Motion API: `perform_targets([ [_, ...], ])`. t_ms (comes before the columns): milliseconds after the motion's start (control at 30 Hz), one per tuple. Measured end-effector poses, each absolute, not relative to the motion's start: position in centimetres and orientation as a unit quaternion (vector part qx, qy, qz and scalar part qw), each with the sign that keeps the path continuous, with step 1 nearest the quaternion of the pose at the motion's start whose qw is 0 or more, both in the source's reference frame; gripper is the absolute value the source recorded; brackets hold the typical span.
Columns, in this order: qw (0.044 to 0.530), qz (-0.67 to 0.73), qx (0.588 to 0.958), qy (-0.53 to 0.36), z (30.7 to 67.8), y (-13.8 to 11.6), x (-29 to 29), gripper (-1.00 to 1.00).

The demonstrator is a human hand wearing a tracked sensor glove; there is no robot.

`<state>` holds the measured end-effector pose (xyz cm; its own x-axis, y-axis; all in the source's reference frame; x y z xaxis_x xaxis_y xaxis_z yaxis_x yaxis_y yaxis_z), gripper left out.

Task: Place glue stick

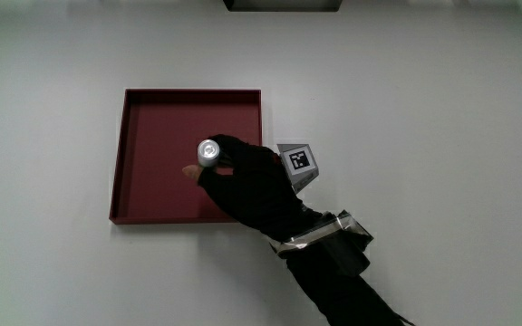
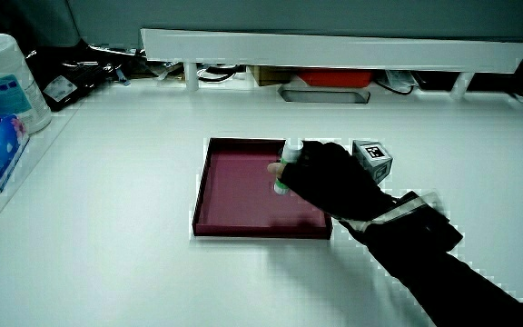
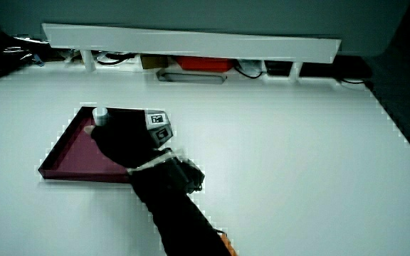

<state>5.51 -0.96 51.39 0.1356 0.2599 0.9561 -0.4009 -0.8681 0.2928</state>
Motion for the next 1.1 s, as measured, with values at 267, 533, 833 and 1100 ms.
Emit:
perform_targets([
  [267, 0.309, 0.641, 0.703, -0.019, 54.8, -0.1, 4.0, 0.00],
  [533, 0.306, 0.591, 0.746, 0.010, 55.2, 0.1, 3.3, 0.00],
  [833, 0.342, 0.580, 0.738, 0.024, 55.5, -0.3, 3.0, 0.00],
  [1100, 0.349, 0.577, 0.738, 0.025, 54.8, -0.3, 3.1, -0.09],
])
